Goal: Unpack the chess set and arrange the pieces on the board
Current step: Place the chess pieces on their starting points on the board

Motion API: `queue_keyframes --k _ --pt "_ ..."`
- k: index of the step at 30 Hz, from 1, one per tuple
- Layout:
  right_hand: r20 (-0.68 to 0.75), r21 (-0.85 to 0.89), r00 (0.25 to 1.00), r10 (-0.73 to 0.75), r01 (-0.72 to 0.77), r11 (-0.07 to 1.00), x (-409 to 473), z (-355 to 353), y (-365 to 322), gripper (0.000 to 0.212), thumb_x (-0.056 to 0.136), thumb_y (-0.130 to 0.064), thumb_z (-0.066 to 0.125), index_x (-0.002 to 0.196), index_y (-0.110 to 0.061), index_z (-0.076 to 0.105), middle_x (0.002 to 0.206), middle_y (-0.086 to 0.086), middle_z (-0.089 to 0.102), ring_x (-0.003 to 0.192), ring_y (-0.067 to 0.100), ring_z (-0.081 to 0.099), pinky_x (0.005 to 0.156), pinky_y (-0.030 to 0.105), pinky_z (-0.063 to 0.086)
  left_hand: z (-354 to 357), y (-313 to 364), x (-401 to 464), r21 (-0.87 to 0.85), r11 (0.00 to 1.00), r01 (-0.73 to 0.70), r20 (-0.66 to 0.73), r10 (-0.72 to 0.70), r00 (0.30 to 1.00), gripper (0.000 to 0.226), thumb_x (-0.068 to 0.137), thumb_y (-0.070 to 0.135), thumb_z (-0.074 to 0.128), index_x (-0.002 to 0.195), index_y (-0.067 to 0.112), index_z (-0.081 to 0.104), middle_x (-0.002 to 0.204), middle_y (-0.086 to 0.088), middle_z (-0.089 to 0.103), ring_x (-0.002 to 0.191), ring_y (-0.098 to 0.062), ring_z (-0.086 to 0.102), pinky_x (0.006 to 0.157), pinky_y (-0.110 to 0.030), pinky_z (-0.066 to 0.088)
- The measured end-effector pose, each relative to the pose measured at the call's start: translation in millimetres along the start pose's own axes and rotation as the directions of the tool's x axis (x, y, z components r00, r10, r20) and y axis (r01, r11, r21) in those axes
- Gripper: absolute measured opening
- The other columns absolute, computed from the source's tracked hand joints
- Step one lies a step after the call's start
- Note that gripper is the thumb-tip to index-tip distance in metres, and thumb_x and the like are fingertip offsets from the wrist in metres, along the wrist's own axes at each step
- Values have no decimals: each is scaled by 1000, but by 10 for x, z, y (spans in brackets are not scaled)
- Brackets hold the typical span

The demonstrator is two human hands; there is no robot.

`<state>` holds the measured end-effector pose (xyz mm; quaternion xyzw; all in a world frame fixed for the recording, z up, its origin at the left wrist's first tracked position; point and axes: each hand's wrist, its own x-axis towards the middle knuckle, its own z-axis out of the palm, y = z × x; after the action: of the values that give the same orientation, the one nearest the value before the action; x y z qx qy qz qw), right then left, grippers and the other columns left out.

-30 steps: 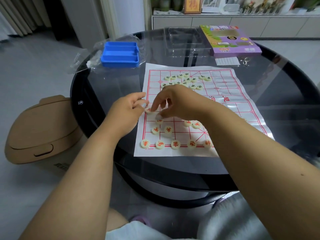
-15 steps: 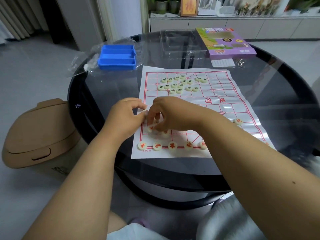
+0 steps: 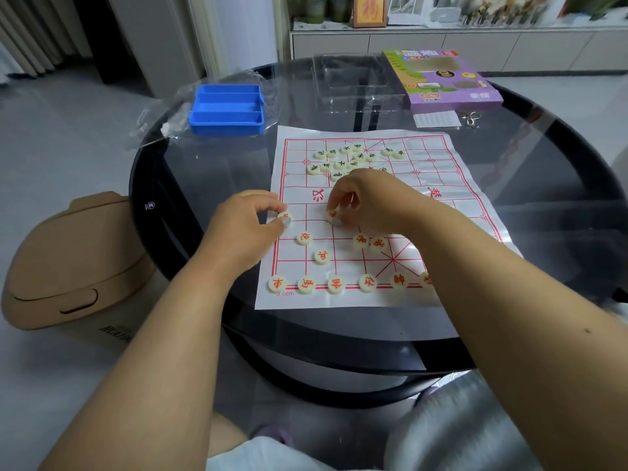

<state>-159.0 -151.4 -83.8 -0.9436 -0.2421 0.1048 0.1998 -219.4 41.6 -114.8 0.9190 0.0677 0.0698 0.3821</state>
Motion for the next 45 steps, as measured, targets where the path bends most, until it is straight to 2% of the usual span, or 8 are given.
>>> queue_keyframes --k 5,9,13,21,25,32,37,45 --pt "14 24 1000 -26 26 999 -21 -3 -6 25 84 -21 68 108 -27 67 106 -4 60 93 15 57 84 31 54 4 -15 1 -3 1000 2 -5 -2 1000 24 89 25 67 113 23 67 128 13 55 99 -4 52 58 -9 39" --pt "-6 71 999 -40 40 997 -116 -99 19 32 85 -19 68 115 -27 65 101 -8 57 87 9 55 75 18 48 1 -5 -6 -7 1000 -1 -4 1 1000 25 88 25 67 113 22 67 128 12 56 97 -4 52 56 -9 39" --pt "-23 75 998 -64 66 995 -277 -168 -30 20 80 -27 73 99 -29 69 91 -14 54 77 3 52 63 13 41 -3 0 -15 -12 1000 -1 -12 1 1000 25 88 25 67 113 22 67 128 11 56 98 -4 52 56 -9 38" --pt "58 -41 991 -123 125 991 -330 103 -270 26 74 -38 76 97 -27 69 97 -9 57 84 11 54 74 25 51 -1 17 -37 -8 1000 -12 -18 12 1000 28 86 24 69 114 22 67 130 9 57 97 -5 53 57 -13 42" --pt "59 -33 989 -134 136 990 -313 121 -264 21 80 -31 72 100 -25 70 96 -11 57 83 9 55 73 19 50 -4 10 -39 -2 1000 -19 -20 18 1000 27 86 24 69 113 21 68 130 9 57 98 -4 53 57 -12 41" --pt "-189 118 980 57 -35 992 -375 -392 238 21 79 -25 74 99 -19 71 92 -8 65 84 8 61 72 15 48 -4 -10 -17 -18 1000 -4 -5 4 1000 25 86 24 69 111 22 68 125 13 57 96 -4 54 56 -11 40" --pt "-76 28 993 94 -92 995 -349 -303 361 20 80 -18 73 100 -20 71 91 -7 64 85 12 61 76 21 49 3 -6 -11 -21 1000 -1 -15 1 1000 26 86 24 69 112 21 68 124 13 57 96 -4 54 56 -10 39" --pt "-20 7 994 107 -107 994 -317 -217 400 21 83 -18 70 103 -25 70 101 -5 63 92 15 60 82 24 50 13 -31 8 1 1000 -3 -18 3 1000 27 85 25 70 112 22 68 126 11 58 97 -6 55 57 -12 41"
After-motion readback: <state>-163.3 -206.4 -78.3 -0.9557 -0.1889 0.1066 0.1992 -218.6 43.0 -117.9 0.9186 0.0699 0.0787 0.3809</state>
